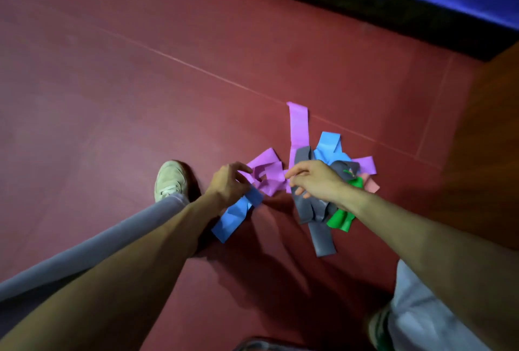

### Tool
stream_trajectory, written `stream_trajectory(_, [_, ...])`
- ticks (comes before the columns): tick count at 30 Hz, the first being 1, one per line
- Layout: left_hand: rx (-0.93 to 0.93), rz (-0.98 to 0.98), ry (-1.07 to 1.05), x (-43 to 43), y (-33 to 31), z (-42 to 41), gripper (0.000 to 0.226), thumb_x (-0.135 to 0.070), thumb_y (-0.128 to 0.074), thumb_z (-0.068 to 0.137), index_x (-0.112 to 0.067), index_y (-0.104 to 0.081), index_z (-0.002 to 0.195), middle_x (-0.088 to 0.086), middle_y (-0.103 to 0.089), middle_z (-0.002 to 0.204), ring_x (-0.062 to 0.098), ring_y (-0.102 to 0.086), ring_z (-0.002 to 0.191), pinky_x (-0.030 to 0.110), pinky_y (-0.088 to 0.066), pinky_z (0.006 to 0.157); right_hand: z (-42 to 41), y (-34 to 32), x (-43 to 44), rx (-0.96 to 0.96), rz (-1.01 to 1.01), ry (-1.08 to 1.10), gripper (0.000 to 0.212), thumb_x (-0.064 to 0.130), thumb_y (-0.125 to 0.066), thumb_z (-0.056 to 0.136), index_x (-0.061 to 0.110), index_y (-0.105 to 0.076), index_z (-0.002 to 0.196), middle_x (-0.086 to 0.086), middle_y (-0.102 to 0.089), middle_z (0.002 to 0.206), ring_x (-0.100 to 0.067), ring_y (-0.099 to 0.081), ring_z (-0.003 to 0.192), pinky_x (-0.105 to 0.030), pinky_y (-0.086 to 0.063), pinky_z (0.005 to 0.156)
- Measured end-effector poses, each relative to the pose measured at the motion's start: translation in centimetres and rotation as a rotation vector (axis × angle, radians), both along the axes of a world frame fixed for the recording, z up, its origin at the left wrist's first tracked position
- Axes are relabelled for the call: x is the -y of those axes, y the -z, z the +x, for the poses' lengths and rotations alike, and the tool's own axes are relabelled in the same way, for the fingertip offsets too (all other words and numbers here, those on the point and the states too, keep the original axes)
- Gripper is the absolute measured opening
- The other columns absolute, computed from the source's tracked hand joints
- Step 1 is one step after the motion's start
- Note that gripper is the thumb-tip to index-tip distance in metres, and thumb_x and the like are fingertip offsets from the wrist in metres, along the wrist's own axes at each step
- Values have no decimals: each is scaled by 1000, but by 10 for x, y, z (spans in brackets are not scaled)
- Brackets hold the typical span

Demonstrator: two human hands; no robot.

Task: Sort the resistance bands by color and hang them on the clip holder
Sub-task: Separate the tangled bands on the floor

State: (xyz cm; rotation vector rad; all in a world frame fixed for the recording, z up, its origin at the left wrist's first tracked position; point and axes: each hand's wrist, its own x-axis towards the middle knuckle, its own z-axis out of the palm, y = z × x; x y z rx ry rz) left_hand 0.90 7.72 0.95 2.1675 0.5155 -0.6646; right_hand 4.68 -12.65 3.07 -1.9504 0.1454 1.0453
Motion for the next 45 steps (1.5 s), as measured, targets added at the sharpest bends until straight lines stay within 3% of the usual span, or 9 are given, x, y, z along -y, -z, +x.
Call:
stream_trajectory(4, [63, -86, -49, 11, -64, 2, 29, 13, -61, 78, -3, -66, 102, 0, -58, 63, 5, -54, 43, 33, -56, 65, 7, -62, 9, 150, 10, -24, 16, 0, -54, 89, 9, -66, 93, 0, -60, 69, -12, -56, 59, -15, -45, 51])
stream_trajectory(7, [129, -145, -103, 20, -112, 1, 29, 16, -60, 78, 0, -66, 101, -1, -58, 59, 9, -57, 49, 32, -57, 66, 3, -105, 16, 274, 69, -21, 17, 0, -55, 89, 6, -68, 98, 2, -60, 64, -9, -55, 58, -14, -45, 53])
stream_trajectory(12, [242, -413, -270, 45, -183, -11, 23, 16, -61, 81, -5, -65, 90, 12, -53, 72, 15, -60, 60, 22, -58, 60, -13, -159, 31, 528, 179, 41, 28, 5, -62, 87, 32, -66, 81, 19, -60, 73, 1, -56, 68, -26, -48, 74])
stream_trajectory(16, [293, -573, -286, 61, -214, -24, 24, 16, -60, 81, -7, -64, 87, 5, -56, 68, 8, -61, 56, 20, -56, 62, -25, -181, 46, 668, 249, 153, 22, 7, -64, 88, 29, -69, 86, 13, -69, 82, 3, -61, 71, -23, -50, 74])
stream_trajectory(22, [388, -515, -365, 86, -224, -24, 24, 13, -63, 80, -11, -65, 84, 8, -60, 77, 18, -60, 69, 25, -56, 69, -29, -191, 45, 775, 145, -8, 8, 25, -62, 90, 24, -70, 88, 5, -67, 86, -12, -63, 83, -36, -51, 81])
stream_trajectory(27, [444, -390, -316, 94, -231, -6, 25, 8, -69, 77, -16, -65, 80, 5, -64, 88, 16, -64, 69, 29, -57, 69, -23, -199, 56, 818, 16, -233, 33, 59, -60, 77, 29, -62, 90, 13, -59, 88, -5, -56, 85, -24, -45, 76])
stream_trajectory(36, [470, -389, -304, 94, -233, 11, 19, 4, -67, 81, -14, -68, 81, -7, -66, 68, 14, -65, 69, 38, -58, 81, 0, -194, 62, 1008, 46, -159, 3, 20, -68, 81, 20, -70, 84, 5, -68, 76, -15, -62, 72, -40, -51, 69])
stream_trajectory(42, [421, -368, -147, 98, -239, 12, 35, 3, -44, 88, -19, -72, 86, -9, -71, 78, 7, -61, 71, 18, -49, 69, 4, -195, 66, 946, 151, -50, 9, 14, -71, 83, 19, -74, 90, 2, -69, 79, -16, -62, 74, -38, -49, 71])
stream_trajectory(45, [408, -363, -126, 98, -243, 12, 37, 2, -44, 85, -21, -73, 87, -9, -73, 87, 6, -62, 83, 16, -46, 77, 7, -195, 67, 893, 192, 24, 12, 12, -66, 83, 19, -73, 88, 11, -68, 78, -6, -61, 72, -36, -51, 72])
